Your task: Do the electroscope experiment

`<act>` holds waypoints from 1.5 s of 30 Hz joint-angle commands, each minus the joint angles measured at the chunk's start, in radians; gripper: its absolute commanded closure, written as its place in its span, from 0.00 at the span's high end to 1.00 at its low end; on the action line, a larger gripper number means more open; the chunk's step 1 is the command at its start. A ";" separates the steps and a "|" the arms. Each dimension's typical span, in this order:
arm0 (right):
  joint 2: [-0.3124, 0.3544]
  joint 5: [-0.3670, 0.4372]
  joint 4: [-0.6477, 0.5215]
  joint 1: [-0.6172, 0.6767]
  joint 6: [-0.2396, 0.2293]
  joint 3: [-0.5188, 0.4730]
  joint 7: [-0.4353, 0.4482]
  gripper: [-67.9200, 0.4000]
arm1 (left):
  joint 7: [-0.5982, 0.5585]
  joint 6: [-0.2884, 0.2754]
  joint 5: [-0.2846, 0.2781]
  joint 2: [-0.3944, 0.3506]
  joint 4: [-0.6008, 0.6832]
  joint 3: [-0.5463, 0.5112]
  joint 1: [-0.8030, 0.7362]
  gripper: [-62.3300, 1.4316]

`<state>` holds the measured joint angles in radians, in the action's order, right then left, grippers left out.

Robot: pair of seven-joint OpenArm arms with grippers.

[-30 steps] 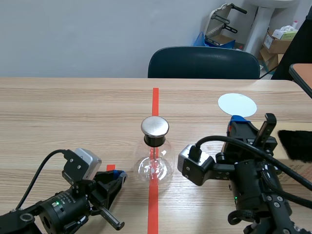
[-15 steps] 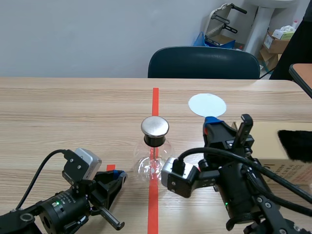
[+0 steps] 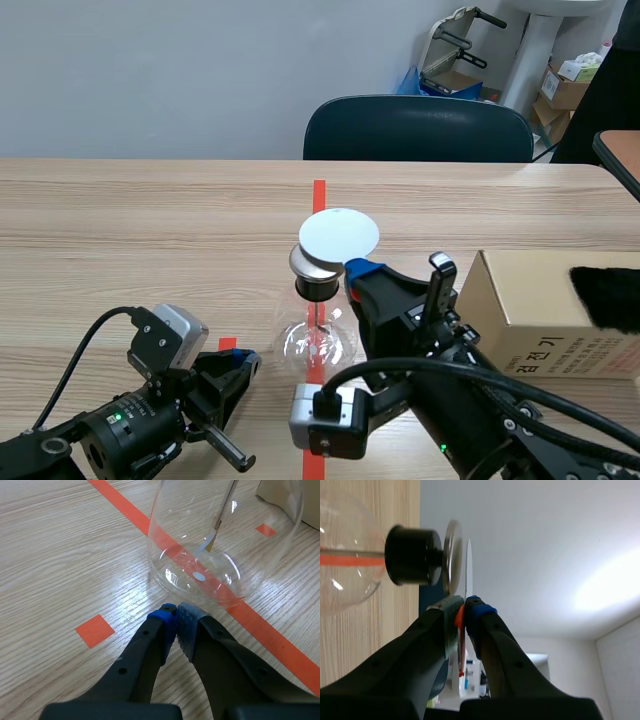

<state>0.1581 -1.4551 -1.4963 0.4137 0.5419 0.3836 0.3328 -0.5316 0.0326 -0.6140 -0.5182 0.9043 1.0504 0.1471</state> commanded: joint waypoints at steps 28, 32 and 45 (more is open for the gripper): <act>0.005 -0.001 -0.019 -0.010 0.015 0.002 0.085 0.02 | -0.024 -0.023 0.000 0.005 0.011 -0.009 0.002 0.07; 0.005 -0.001 -0.019 -0.010 0.015 0.002 0.085 0.02 | -0.026 -0.056 0.000 0.005 0.011 -0.009 0.003 0.07; 0.005 -0.001 -0.019 -0.010 0.015 0.002 0.085 0.02 | -0.025 -0.077 0.000 0.008 0.011 -0.009 0.003 0.07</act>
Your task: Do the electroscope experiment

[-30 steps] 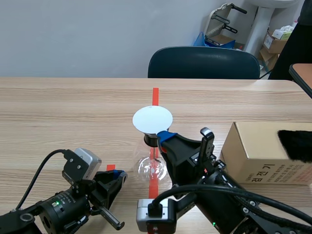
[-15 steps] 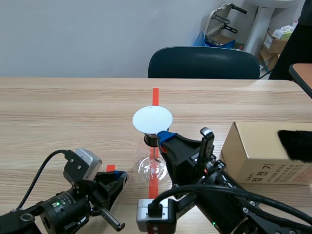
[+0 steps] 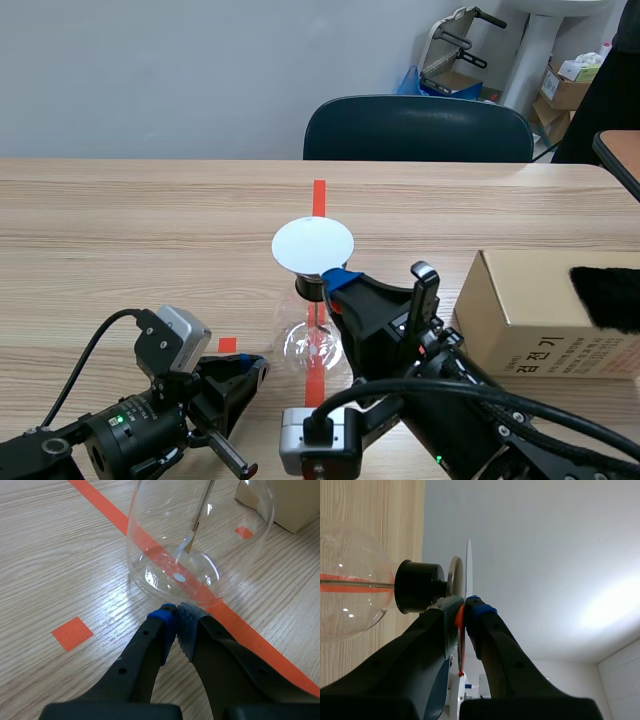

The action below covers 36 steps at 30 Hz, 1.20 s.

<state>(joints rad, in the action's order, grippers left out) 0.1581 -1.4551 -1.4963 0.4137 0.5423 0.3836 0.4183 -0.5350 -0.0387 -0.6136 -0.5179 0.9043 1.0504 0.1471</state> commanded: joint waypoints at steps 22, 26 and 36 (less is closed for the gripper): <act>0.005 -0.001 -0.019 -0.010 0.014 0.002 -0.001 0.02 | -0.021 -0.005 0.057 0.008 0.011 -0.009 0.003 0.07; 0.005 -0.001 -0.019 -0.010 0.014 0.002 -0.001 0.02 | -0.021 0.001 0.058 0.008 0.011 -0.009 0.003 0.07; 0.005 -0.001 -0.019 -0.010 0.014 0.002 -0.001 0.02 | -0.021 0.003 0.106 0.008 0.011 -0.009 0.003 0.07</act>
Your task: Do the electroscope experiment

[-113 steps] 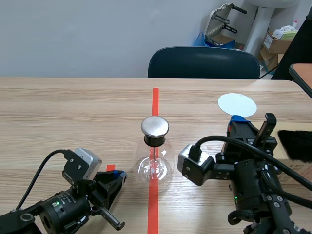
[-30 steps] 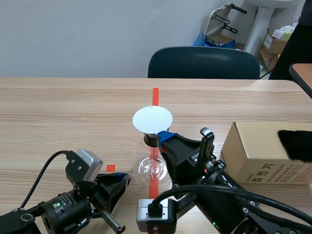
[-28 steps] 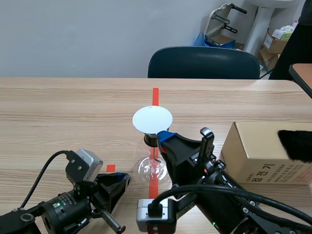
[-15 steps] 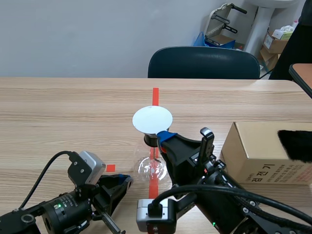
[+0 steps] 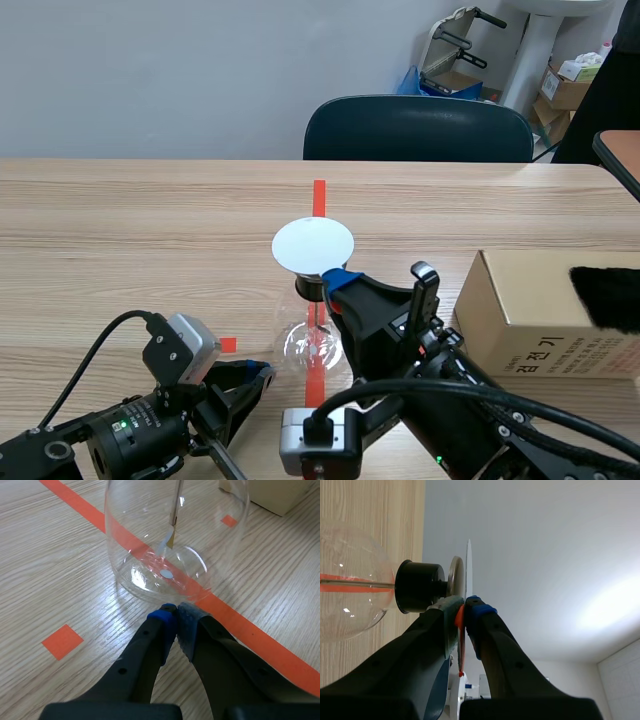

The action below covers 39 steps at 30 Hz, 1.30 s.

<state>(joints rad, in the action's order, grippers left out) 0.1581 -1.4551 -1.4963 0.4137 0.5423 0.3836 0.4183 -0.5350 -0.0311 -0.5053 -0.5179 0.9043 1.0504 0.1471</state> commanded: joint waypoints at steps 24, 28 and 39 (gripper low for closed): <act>0.005 -0.001 -0.019 -0.010 0.014 0.002 -0.001 0.02 | -0.014 0.051 0.047 0.021 0.011 -0.010 0.003 0.07; 0.005 -0.001 -0.019 -0.010 0.014 0.002 -0.001 0.02 | -0.014 0.051 0.047 0.021 0.011 -0.010 0.003 0.07; 0.005 -0.004 -0.019 -0.010 0.014 0.002 -0.001 0.02 | -0.022 0.051 0.047 0.021 0.011 -0.010 0.003 0.07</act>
